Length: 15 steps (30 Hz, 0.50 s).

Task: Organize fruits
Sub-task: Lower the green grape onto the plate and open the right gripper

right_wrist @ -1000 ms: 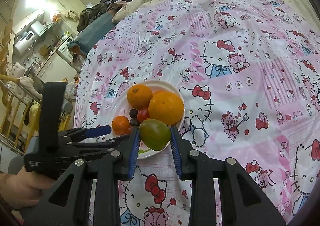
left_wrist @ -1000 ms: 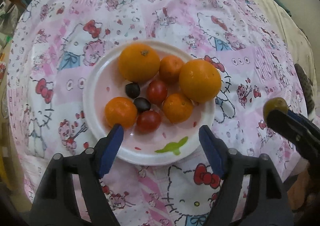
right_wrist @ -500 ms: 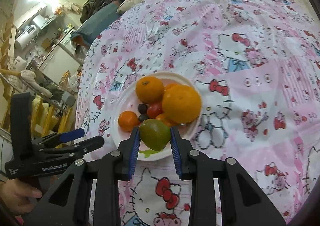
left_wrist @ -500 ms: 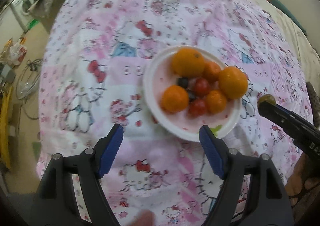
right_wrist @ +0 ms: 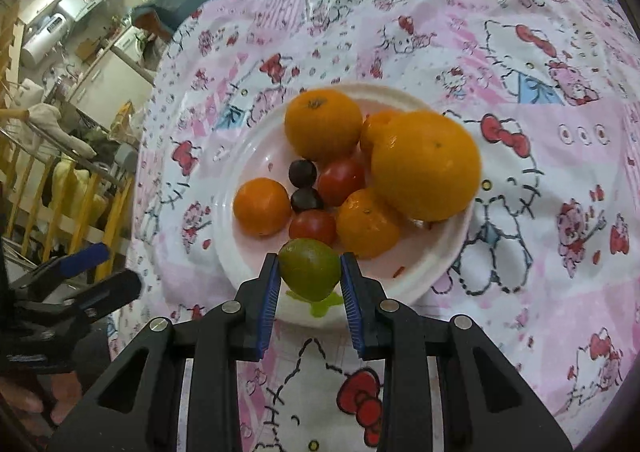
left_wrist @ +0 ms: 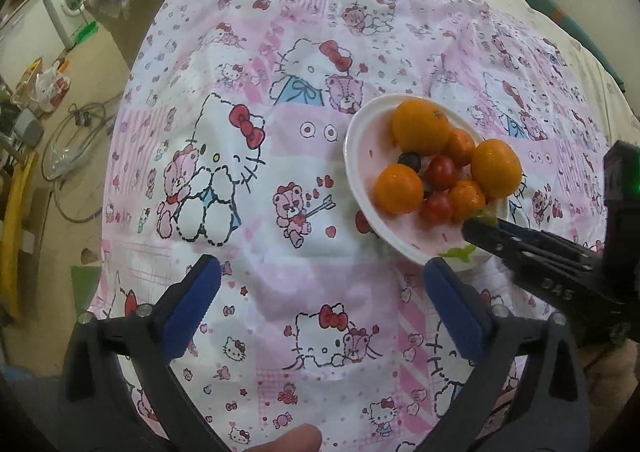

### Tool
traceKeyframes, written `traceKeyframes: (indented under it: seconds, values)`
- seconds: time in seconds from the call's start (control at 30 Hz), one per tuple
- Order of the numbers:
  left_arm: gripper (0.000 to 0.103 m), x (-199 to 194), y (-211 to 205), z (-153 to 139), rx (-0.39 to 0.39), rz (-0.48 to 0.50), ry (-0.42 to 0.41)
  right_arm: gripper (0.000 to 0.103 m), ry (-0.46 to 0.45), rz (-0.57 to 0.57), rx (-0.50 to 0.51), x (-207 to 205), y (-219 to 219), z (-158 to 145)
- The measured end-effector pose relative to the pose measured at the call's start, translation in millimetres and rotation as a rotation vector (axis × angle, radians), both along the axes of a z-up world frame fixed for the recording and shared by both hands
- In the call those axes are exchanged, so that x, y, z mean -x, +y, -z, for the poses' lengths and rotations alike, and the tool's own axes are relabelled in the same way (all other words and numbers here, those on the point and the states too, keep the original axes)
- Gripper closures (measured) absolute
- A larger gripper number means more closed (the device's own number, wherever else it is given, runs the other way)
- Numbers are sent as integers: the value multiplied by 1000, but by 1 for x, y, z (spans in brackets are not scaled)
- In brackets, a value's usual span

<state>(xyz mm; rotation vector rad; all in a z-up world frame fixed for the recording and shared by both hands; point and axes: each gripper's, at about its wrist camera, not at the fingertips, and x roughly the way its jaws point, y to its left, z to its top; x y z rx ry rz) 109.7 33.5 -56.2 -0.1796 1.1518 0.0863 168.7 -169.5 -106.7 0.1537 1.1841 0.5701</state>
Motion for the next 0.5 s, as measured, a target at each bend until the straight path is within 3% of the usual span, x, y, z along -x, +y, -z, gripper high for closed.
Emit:
traceKeyframes:
  seconds: [0.23,0.37,0.5]
  values:
    - [1,-1,5,4,1,-22,14,67,31,14,7,-3,-1,9]
    - [1,-2,6,6,-3,-31,18,47,4,26,1,0,-6,-1]
    - [1,-1,5,2,0,-26,-3,47,-36,80,-15,4,-23,-21]
